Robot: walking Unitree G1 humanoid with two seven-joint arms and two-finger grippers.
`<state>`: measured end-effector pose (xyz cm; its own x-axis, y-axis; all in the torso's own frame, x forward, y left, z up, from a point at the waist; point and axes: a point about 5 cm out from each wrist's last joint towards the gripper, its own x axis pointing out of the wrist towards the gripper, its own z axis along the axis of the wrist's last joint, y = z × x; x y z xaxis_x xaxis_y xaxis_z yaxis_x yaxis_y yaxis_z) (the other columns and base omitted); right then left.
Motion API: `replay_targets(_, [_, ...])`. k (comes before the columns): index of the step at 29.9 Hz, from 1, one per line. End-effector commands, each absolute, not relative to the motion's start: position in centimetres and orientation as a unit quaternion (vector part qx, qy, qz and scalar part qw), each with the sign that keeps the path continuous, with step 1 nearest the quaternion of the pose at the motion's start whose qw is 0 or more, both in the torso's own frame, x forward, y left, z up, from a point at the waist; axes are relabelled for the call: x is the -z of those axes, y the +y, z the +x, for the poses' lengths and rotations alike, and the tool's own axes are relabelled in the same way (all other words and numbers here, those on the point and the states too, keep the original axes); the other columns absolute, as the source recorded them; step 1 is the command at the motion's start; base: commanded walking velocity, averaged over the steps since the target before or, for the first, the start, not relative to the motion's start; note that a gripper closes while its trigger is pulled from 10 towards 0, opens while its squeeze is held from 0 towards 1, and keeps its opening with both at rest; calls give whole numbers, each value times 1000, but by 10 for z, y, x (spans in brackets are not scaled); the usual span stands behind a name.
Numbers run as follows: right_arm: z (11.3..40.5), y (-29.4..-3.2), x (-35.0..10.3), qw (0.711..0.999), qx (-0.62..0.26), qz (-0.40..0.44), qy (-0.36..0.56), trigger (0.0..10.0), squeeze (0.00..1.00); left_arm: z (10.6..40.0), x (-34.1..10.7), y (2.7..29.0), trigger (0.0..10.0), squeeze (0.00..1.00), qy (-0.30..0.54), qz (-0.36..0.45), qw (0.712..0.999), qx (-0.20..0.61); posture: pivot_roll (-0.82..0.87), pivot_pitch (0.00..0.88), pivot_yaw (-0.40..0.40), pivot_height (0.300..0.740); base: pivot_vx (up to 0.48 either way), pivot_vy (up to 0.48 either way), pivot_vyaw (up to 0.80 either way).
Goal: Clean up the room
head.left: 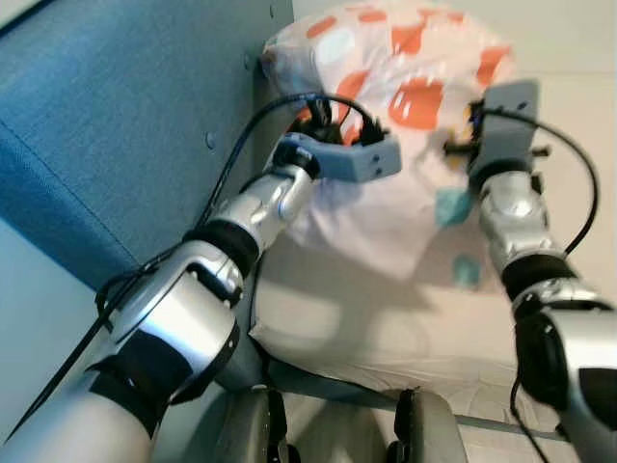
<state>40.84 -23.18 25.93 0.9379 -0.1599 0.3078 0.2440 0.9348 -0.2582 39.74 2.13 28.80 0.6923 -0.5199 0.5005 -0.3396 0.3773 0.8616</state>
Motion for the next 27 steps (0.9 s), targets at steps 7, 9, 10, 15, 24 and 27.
replay_targets(7, [396, -225, -174, 989, 102, -109, -9, 10000, 0, 394, -220, 28, 10000, 0, -321, 627, 700, 118, 96, 311, 136, 601, 0, 0, 0])
replay_targets(9, [393, -226, -165, 988, 107, -114, 3, 10000, 0, 389, -207, 23, 10000, 0, -317, 633, 694, 132, 98, 311, 137, 601, 0, 0, 0])
replay_targets(10, [393, -226, -165, 988, 107, -114, 3, 10000, 0, 389, -207, 23, 10000, 0, -317, 633, 694, 132, 98, 311, 137, 601, 0, 0, 0])
replay_targets(15, [385, -232, -147, 986, 122, -108, 31, 10000, 0, 378, -179, 13, 10000, 0, -314, 648, 675, 160, 93, 312, 144, 601, 0, 0, 0])
replay_targets(24, [384, -233, -149, 988, 131, -85, 12, 10000, 0, 382, -204, 8, 10000, 0, -353, 627, 683, 126, 95, 300, 146, 601, 0, 0, 0])
replay_targets(27, [385, -229, -150, 990, 119, -78, 8, 10000, 0, 382, -209, 7, 10000, 0, -358, 620, 688, 124, 95, 298, 145, 601, 0, 0, 0])
